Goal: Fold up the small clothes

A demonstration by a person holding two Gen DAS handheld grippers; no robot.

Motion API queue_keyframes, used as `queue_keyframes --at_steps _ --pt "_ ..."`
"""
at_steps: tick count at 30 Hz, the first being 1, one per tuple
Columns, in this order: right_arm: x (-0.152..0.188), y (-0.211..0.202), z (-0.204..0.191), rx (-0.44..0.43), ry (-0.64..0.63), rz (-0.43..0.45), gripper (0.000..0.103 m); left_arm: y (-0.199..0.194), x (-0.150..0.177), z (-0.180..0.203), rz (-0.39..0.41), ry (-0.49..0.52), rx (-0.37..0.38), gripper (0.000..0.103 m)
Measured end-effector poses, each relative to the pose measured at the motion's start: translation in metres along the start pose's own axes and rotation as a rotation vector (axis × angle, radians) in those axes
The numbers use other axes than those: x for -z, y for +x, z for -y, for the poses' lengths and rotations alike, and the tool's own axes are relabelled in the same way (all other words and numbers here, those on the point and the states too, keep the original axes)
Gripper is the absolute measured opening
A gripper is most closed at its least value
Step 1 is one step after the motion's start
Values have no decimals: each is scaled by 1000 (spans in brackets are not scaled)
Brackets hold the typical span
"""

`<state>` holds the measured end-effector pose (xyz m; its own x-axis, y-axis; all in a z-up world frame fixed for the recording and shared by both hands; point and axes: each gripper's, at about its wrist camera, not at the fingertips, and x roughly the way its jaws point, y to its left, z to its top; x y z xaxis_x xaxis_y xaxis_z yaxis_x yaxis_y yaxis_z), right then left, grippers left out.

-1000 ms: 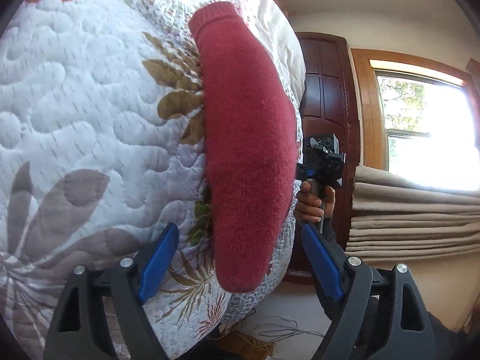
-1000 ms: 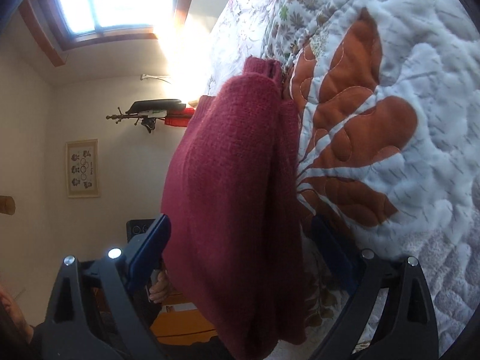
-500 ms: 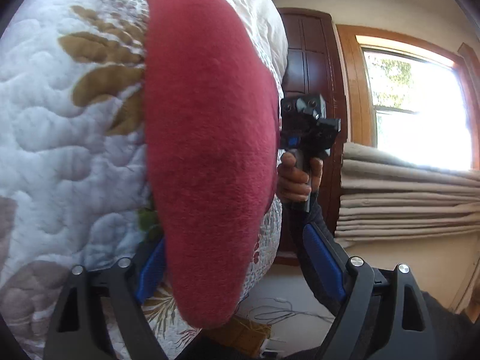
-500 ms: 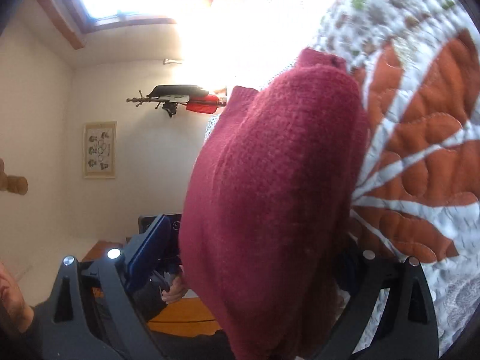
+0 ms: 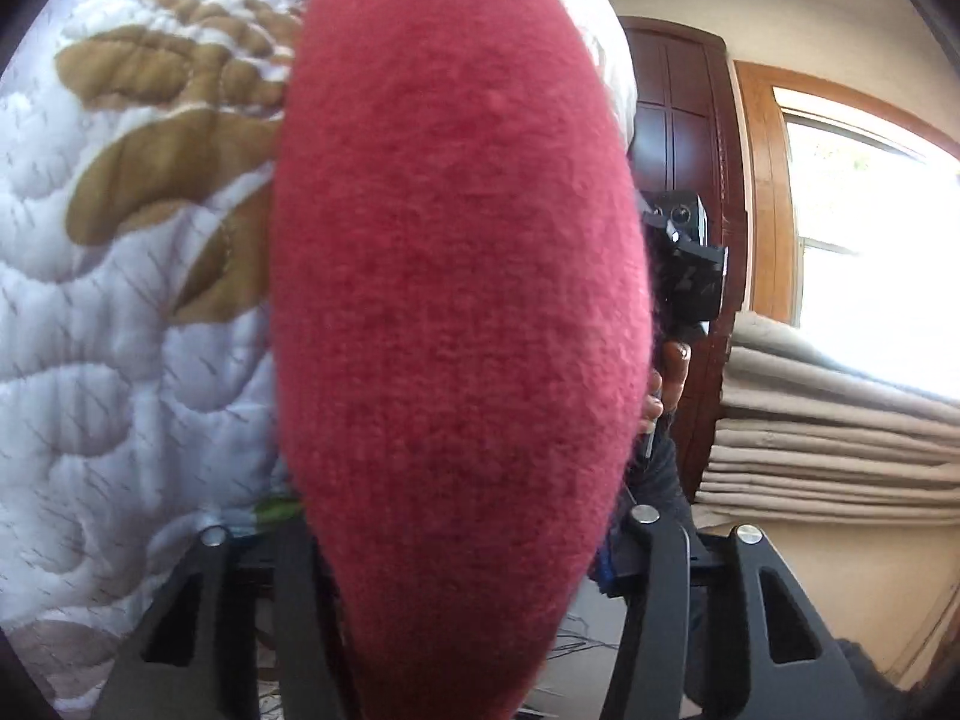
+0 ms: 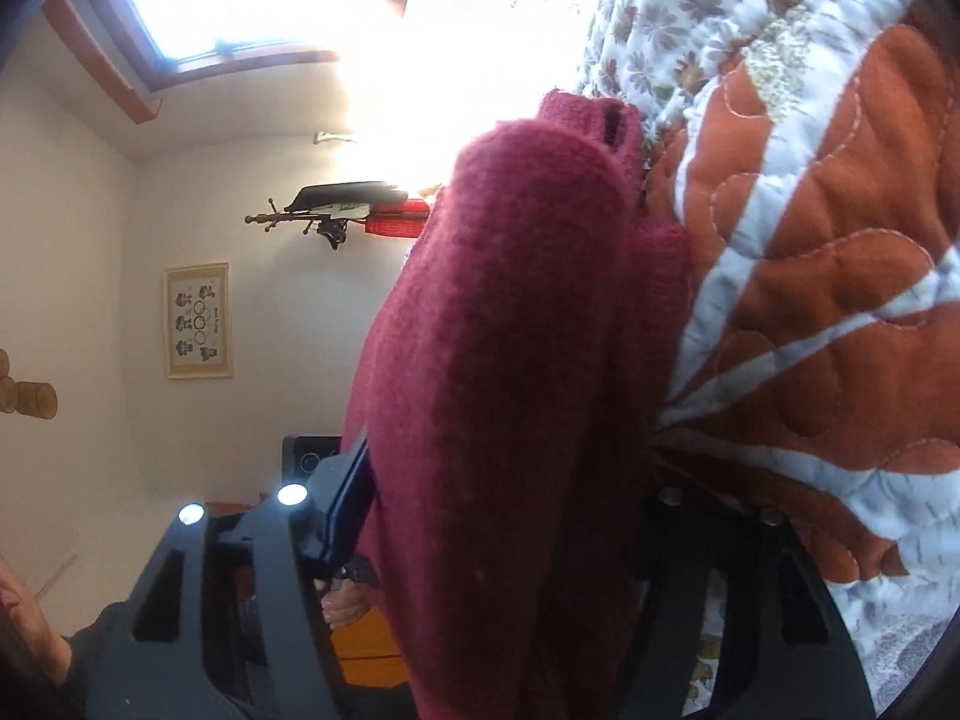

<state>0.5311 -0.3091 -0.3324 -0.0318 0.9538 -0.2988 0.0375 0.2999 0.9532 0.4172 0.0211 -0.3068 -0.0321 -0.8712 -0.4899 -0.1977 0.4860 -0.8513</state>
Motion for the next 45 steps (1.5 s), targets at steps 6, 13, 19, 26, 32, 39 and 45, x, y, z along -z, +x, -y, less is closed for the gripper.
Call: queue_keyframes --at_steps 6,13,19,26,32,39,45 --pt "9 -4 -24 13 -26 51 42 0 2 9 1 10 -8 37" --pt "14 3 -63 41 -78 102 39 -19 10 20 25 50 1 32" --pt "28 18 -110 44 -156 115 38 -57 25 37 68 116 8 31" --pt "59 84 -175 -25 -267 47 38 -136 93 36 167 183 -13 31" --pt "94 189 -172 13 -248 -88 39 -175 153 -43 243 132 -54 31" --pt "112 236 -156 239 -166 -116 73 -169 152 -124 202 -27 25 53" --pt "125 156 -191 337 -203 112 69 -220 173 -91 355 45 -224 73"
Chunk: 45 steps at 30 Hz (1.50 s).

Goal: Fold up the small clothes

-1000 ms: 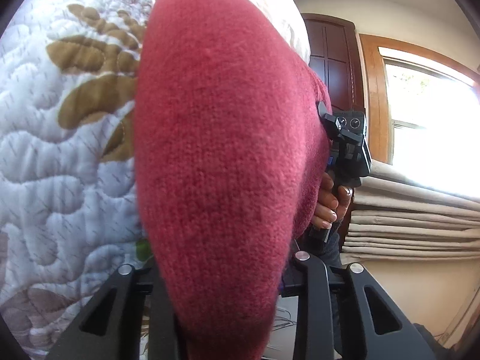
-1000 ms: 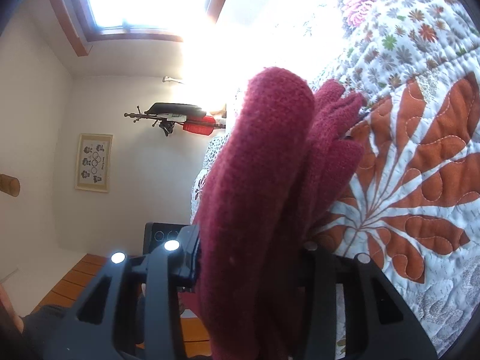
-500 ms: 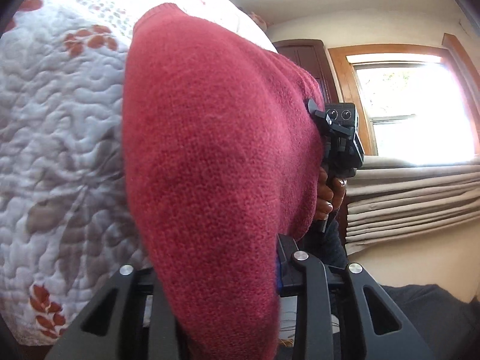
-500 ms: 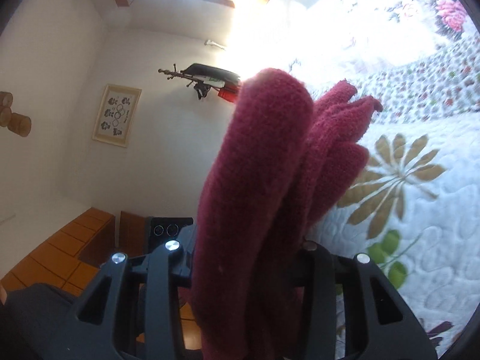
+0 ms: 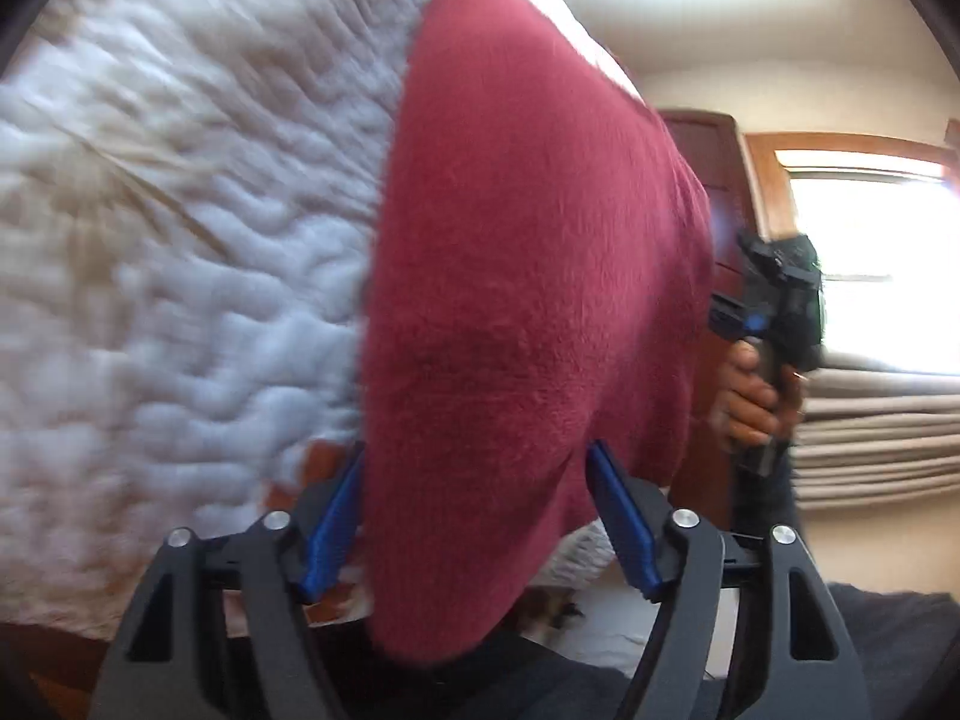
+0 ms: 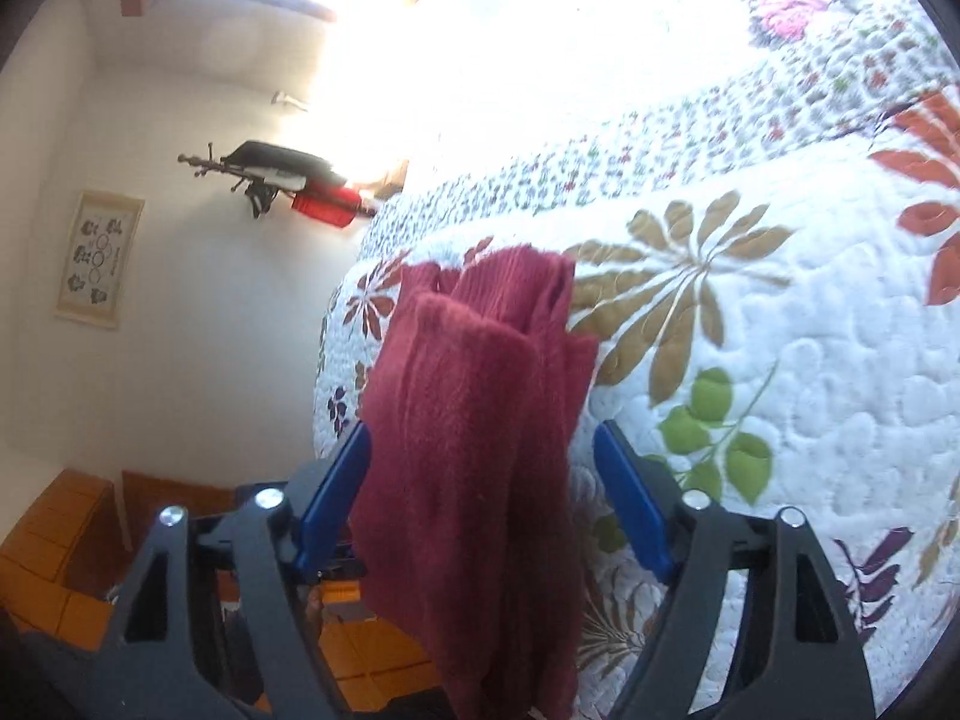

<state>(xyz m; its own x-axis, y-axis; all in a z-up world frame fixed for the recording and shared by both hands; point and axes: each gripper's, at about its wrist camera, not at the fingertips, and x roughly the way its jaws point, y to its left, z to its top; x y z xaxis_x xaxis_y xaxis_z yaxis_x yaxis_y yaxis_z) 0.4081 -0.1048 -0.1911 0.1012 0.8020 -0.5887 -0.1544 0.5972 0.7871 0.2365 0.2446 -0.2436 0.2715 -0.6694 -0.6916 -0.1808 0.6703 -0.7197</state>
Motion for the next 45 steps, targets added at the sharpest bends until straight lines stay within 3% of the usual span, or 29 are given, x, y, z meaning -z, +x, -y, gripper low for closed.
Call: queue_keyframes --at_steps 3,5,7,9,11,14,16,19,21,23,27,29,31,33,37,39,42,45 --pt "-2 5 -14 19 -18 -8 66 -36 3 13 115 45 45 73" --pt "-3 22 -16 59 -17 -44 63 -43 0 22 136 74 108 73" --pt "-2 26 -8 95 -52 -45 14 -43 -5 19 115 90 151 73" --pt "-3 24 -29 104 -120 9 11 -33 -15 19 88 92 160 73" --pt "-4 27 -31 121 -143 44 10 -30 -12 15 68 89 178 73" --pt "-11 48 12 263 -12 14 10 -29 1 14 48 75 201 73" --pt "-6 42 18 302 -8 40 9 -31 -3 30 65 105 202 73" --pt "0 26 8 276 -22 71 9 -43 -20 44 105 137 231 73" --pt "-2 29 3 270 -48 46 10 -42 -35 49 115 149 239 73" --pt "-5 34 7 289 -34 8 17 -34 -48 57 115 160 256 74" --pt "7 1 -18 324 -73 124 20 -17 -84 63 99 132 329 74" --pt "19 -2 -37 307 -124 139 20 -1 -97 57 76 109 342 74" --pt "30 12 -45 281 -150 110 20 19 -109 45 38 61 335 74" --pt "37 36 -41 310 -179 47 20 40 -116 34 20 35 333 73" --pt "36 48 -2 394 -112 34 0 57 -119 45 8 97 246 69" --pt "38 36 -3 383 -77 51 0 47 -119 56 6 117 234 68" --pt "53 16 -36 357 -140 70 9 7 -107 68 55 165 320 70" --pt "75 15 -53 314 -161 50 9 -17 -86 60 66 184 359 73"
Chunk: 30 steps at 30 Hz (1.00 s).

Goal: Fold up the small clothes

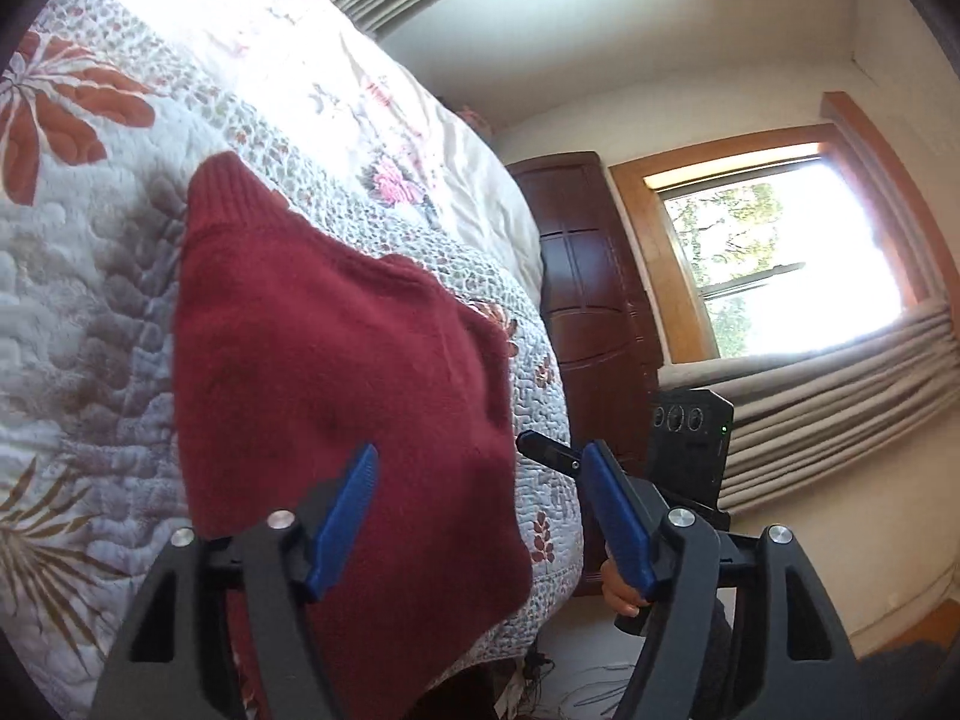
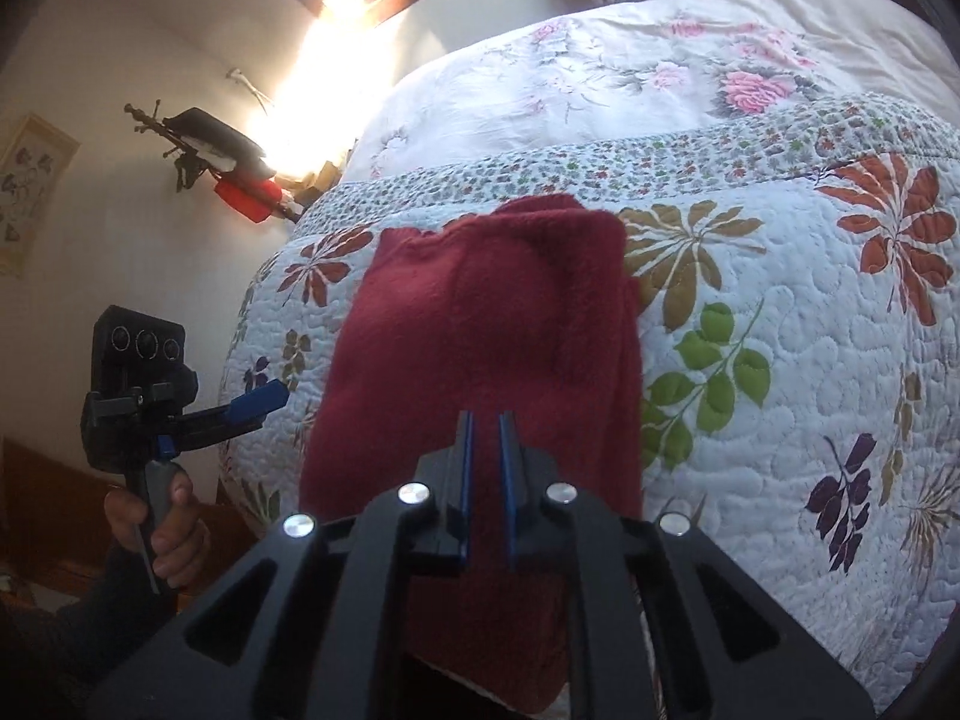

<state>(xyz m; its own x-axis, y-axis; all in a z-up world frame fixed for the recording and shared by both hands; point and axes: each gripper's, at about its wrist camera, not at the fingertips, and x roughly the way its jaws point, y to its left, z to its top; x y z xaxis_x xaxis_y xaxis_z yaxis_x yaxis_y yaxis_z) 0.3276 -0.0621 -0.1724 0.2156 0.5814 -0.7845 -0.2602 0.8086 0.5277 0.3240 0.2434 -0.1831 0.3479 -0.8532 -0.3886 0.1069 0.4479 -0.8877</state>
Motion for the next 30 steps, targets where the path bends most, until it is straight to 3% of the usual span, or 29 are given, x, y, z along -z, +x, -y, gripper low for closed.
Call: queue_keyframes --at_steps 2,4,5,7,9,11,12,13,15,17,18,20,22,26,30 --pt "13 14 -4 22 -16 -45 9 9 10 -13 -47 -21 -22 73" --pt "20 29 3 86 -12 -76 0 25 19 -31 -85 -53 -29 73" --pt "21 31 9 114 3 -72 0 32 21 -34 -93 -44 -34 73" --pt "21 20 18 111 71 -40 0 42 23 -34 -93 -36 -41 73" --pt "23 -1 19 108 98 2 9 45 22 -28 -91 -21 -53 74" --pt "32 -18 25 88 141 14 10 40 25 -28 -75 -34 -42 74" --pt "39 -25 29 76 163 11 17 37 26 -30 -62 -45 -35 74" --pt "45 -30 32 63 185 7 33 35 28 -33 -53 -55 -32 74" --pt "61 -34 38 20 215 -9 50 38 30 -35 -39 -71 -37 74" --pt "72 -25 42 -4 229 -56 55 43 31 -30 -32 -49 -67 75" --pt "76 -17 44 -25 237 -88 54 44 34 -27 -29 -41 -79 76" --pt "81 2 46 -109 222 -176 6 44 34 -25 -23 -45 -93 76" --pt "78 6 47 -31 162 -184 5 43 35 -23 -20 -54 -104 76" --pt "69 -16 63 -33 191 -126 4 51 42 -9 -6 -32 -153 76" --pt "73 11 63 -7 153 -202 7 36 50 0 63 -47 -197 76"
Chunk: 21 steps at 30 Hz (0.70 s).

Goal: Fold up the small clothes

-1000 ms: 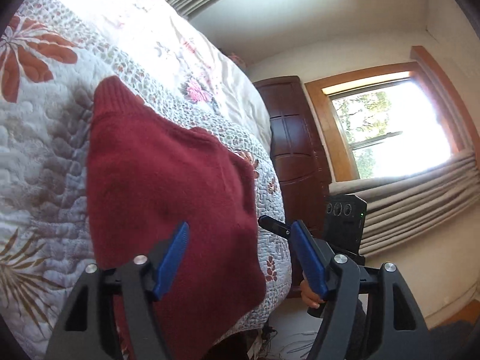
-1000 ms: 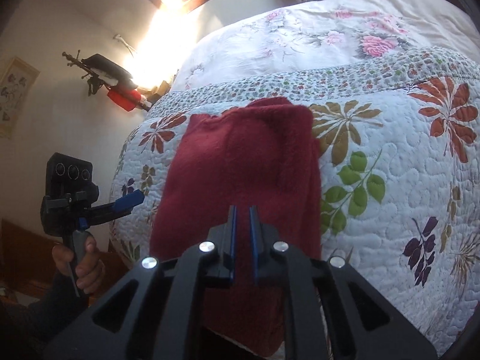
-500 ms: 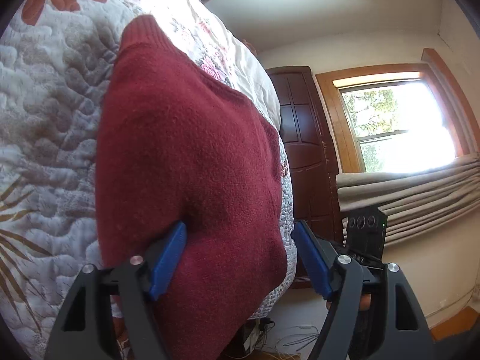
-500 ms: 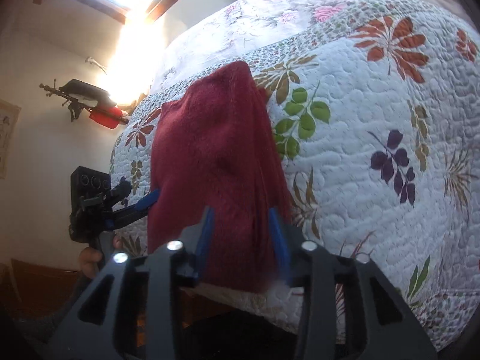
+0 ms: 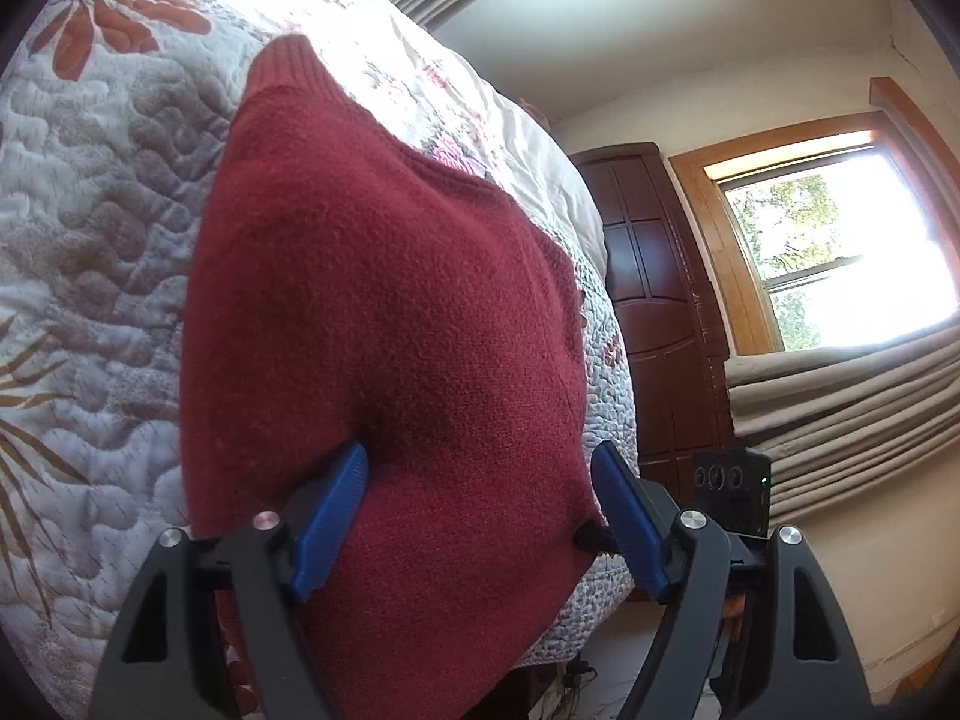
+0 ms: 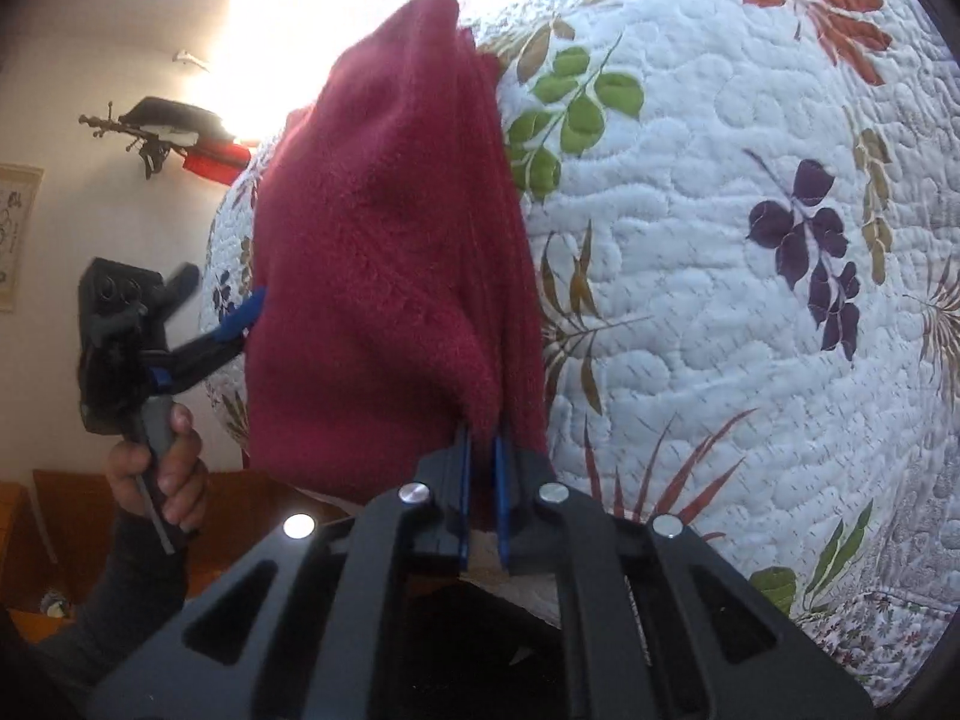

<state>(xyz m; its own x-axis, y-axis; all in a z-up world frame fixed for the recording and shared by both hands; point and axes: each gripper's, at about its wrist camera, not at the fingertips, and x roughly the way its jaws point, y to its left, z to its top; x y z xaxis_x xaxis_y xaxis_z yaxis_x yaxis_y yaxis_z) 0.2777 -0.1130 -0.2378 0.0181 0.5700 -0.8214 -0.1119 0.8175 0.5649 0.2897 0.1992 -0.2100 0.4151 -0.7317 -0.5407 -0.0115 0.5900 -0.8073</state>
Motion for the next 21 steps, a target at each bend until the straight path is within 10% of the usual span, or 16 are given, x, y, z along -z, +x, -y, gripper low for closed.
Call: queue_keyframes --at_steps 3,7,11,13,17,21 --pt "-1 -18 -16 -17 -13 49 23 -43 17 17 79 85 -15 77" --pt "4 -61 -55 -22 -109 212 24 -54 54 14 -16 127 -16 77" --pt "-16 -14 -73 5 -173 115 24 -33 74 -15 -94 71 -44 76" --pt "-24 15 -57 107 -176 70 0 -27 74 -23 -88 48 -56 77" --pt "-18 1 -37 58 -81 129 0 -30 75 -12 -91 61 -78 77" --pt "15 -52 -59 157 -141 253 37 -68 95 21 -30 87 -223 98"
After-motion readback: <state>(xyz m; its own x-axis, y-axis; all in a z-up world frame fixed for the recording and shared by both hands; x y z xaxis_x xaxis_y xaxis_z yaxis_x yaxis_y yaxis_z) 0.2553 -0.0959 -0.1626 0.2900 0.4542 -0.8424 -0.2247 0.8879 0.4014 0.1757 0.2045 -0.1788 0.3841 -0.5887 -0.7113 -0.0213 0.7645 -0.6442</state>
